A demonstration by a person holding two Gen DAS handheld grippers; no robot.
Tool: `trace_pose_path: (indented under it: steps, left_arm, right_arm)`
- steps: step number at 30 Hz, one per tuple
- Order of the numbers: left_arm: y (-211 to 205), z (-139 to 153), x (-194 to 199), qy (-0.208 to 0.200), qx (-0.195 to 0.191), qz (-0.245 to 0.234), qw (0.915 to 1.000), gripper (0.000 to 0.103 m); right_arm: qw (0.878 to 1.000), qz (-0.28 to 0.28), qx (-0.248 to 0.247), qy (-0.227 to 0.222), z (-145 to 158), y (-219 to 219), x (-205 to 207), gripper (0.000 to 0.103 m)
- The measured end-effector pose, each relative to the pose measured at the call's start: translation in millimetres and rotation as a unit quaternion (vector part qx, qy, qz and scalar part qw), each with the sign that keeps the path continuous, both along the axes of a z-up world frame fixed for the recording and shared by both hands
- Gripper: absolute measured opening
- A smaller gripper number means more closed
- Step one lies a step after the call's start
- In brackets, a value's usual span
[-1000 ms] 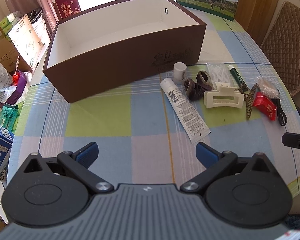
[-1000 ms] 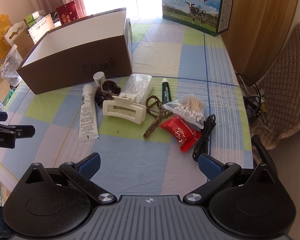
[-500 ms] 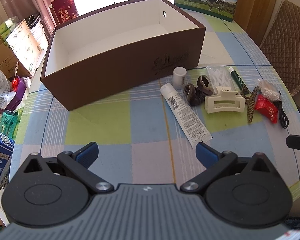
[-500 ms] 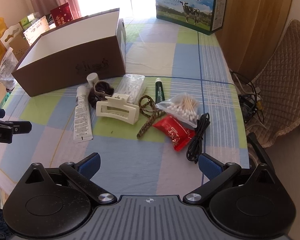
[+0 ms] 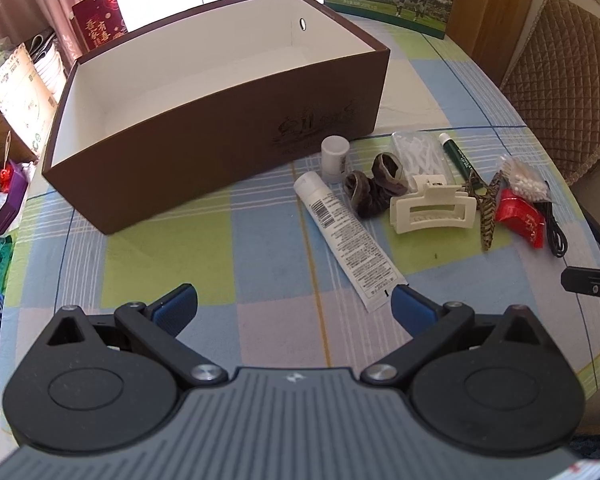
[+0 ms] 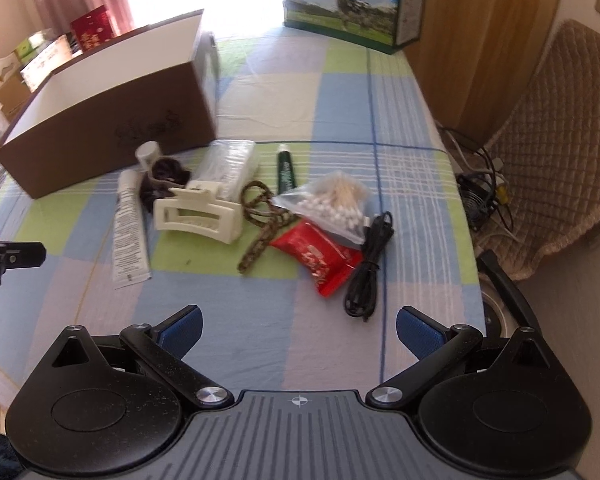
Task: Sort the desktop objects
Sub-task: 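Grasp the black cable with the right tool while the left tool grasps the white lotion tube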
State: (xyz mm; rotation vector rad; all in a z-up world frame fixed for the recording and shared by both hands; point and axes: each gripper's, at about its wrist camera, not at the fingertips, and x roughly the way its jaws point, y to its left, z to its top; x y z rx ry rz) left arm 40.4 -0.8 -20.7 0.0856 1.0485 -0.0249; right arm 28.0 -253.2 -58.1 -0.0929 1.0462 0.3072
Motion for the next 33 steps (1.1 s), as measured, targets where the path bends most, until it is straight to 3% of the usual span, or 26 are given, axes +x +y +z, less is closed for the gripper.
trace_pose_path:
  steps: [4,6,12,16,23,30,33]
  left_arm:
    - [-2.4,-6.9,10.9,-0.003,-0.003,-0.011,0.9999,0.098]
    - [-3.9,-12.1,16.7,-0.001,-0.005,-0.015,0.9999,0.094]
    - [-12.2,-30.8,33.1,0.002,-0.021,-0.033,0.9992,0.088]
    - [-17.9,-44.7,45.9,0.009,-0.028,-0.037,0.9989,0.080]
    - [-20.3,-63.9,70.9,0.024,-0.046,-0.024,0.9984,0.074]
    - [-24.5,-77.5,91.4,0.022,-0.018,-0.027,0.9992,0.064]
    - [-20.2,-81.4,97.0,0.023,-0.020,-0.025,0.9992,0.053]
  right_arm:
    - [1.000,-0.009,-0.001,-0.004,-3.9,-6.6,3.3,0.098]
    - [1.000,-0.016,0.001,-0.003,-7.2,-10.3,6.2,0.086]
    - [0.999,-0.045,0.006,0.001,-19.0,-23.9,15.9,0.074]
    - [0.998,-0.058,0.012,0.001,-23.4,-31.5,21.7,0.072]
    - [0.997,-0.070,0.014,0.002,-26.2,-40.2,33.8,0.072]
    - [0.997,-0.080,0.015,0.008,-29.8,-47.8,42.5,0.072]
    - [0.997,-0.080,0.017,0.009,-31.0,-48.6,43.9,0.072]
